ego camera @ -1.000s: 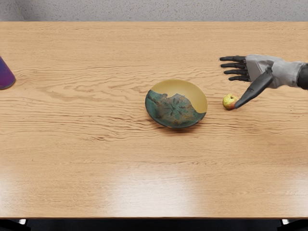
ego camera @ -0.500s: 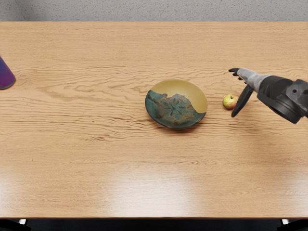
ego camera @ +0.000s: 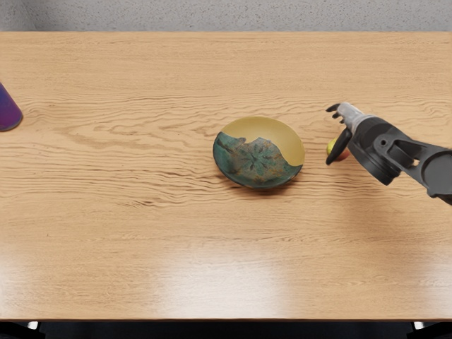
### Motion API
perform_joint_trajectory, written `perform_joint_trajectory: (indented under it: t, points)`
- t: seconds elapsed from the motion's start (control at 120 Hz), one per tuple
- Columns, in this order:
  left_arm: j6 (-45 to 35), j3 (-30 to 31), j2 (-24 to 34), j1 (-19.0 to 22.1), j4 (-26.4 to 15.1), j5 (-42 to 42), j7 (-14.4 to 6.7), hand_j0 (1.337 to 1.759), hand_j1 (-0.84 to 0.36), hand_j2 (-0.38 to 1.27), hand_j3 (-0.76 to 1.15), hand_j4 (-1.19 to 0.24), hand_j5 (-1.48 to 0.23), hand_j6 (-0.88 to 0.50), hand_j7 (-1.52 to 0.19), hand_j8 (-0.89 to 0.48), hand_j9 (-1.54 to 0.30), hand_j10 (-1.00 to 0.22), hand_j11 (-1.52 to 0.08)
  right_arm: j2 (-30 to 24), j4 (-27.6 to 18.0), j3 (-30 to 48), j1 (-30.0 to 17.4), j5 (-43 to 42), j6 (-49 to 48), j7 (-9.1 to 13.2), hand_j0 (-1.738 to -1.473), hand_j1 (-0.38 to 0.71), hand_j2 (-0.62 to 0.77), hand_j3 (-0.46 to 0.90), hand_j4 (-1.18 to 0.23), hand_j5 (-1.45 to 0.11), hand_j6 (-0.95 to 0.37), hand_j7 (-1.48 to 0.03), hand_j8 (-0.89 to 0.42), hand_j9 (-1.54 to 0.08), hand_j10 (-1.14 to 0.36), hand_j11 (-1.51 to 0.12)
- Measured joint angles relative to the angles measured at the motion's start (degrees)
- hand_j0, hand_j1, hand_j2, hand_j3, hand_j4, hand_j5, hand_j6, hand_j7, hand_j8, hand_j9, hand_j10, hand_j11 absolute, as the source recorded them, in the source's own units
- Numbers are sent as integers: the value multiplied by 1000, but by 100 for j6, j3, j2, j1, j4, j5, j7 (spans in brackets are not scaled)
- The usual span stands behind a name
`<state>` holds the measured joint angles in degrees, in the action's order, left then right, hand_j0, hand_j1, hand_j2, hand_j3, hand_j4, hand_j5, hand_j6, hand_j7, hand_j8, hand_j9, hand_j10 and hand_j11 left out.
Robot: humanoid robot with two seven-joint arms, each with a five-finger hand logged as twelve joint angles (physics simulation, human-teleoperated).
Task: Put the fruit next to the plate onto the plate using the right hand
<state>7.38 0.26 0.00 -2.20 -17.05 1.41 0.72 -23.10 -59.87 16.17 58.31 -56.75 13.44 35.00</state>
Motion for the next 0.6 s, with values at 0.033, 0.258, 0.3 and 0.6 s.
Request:
perform_joint_trajectory:
  t: [0.033,0.258,0.3,0.6]
  points:
    - [0,0,0,0,0,0,1,1658,349,0,0,0,0,0,0,0,0,0,0,19,22,-15,6,5,3,0,-1658,-89,-42,0,-221,-284,-222,-284,-221,-284,-220,-284]
    - [0,0,0,0,0,0,-1,1658,349,0,0,0,0,0,0,0,0,0,0,29,74,-122,-5,25,9,0,-1658,41,-63,0,-329,-425,-330,-424,-329,-424,-328,-424]
    - [0,0,0,0,0,0,-1,1658,349,0,0,0,0,0,0,0,0,0,0,26,76,-129,-9,28,9,0,-1658,53,-65,0,-338,-437,-339,-437,-339,-437,-338,-437]
    - [0,-1,0,0,0,0,1,1658,349,0,0,0,0,0,0,0,0,0,0,23,80,-176,-25,26,37,0,-1658,191,-63,0,-453,-597,-457,-591,-453,-597,-452,-597]
